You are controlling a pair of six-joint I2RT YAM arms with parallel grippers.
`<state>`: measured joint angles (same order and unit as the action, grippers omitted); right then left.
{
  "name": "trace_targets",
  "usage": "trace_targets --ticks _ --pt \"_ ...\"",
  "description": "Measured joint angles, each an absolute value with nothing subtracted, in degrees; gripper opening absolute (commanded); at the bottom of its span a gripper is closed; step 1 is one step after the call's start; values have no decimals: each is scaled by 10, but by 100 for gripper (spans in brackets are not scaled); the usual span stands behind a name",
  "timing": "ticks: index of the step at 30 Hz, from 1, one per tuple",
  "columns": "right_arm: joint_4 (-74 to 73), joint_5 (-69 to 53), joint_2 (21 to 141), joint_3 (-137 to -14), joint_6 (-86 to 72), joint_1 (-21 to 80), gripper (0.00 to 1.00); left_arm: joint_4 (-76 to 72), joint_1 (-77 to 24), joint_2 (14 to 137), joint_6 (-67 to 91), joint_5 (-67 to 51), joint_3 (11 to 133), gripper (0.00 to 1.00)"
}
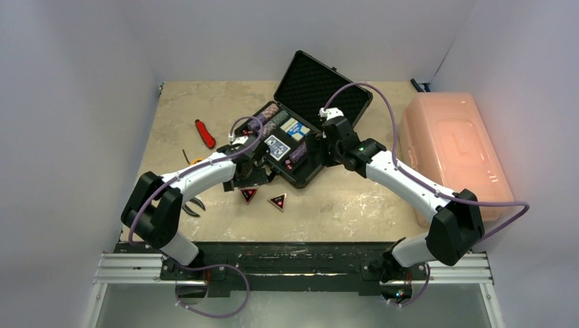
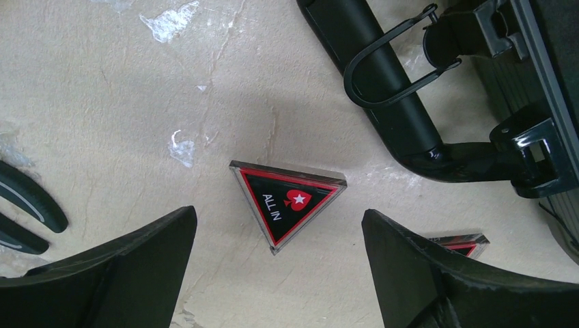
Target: Pack up texas hold em set
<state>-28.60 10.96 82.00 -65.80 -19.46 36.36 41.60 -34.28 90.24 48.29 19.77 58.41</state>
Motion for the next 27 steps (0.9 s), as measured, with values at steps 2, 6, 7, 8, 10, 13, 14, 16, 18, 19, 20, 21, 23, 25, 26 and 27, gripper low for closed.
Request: trace_targets --ticks 2,6,7,8,10,13,14,16,18,19,20,21,23,25,26,27 --pt "-284 109 820 -656 -194 364 99 416 -343 903 495 198 584 88" --pt "-282 108 820 -652 -194 364 99 420 -343 920 524 201 585 85" --pt "-282 108 820 -652 -194 364 99 422 -343 926 529 202 585 84" --pt "-282 108 820 -652 -194 364 99 425 -343 933 535 202 587 84" --pt "-282 107 820 -652 -194 364 99 426 -343 945 545 202 587 83" --pt "-282 107 820 -652 -193 364 99 426 -343 953 554 202 587 82" --pt "-281 105 820 -652 -193 364 99 424 -343 953 556 201 587 82" --pt "-280 105 820 -652 -192 364 99 414 -343 953 559 200 586 82" --pt "-278 105 820 -651 -192 364 99 405 -343 953 561 199 584 82" --pt "-278 104 820 -651 -192 364 99 402 -343 953 561 198 583 82" --pt "-278 103 820 -651 -192 364 99 400 -343 953 562 198 582 82" --pt "-278 103 820 -651 -192 364 99 400 -343 953 564 198 582 82" --pt "-278 100 820 -651 -192 364 99 399 -343 953 565 198 582 82" --pt "-277 96 820 -651 -192 364 99 400 -343 953 567 199 582 80" --pt "-277 95 820 -651 -192 364 99 400 -343 953 569 200 582 80" --pt "-277 94 820 -651 -192 364 99 400 -343 953 571 200 582 79"
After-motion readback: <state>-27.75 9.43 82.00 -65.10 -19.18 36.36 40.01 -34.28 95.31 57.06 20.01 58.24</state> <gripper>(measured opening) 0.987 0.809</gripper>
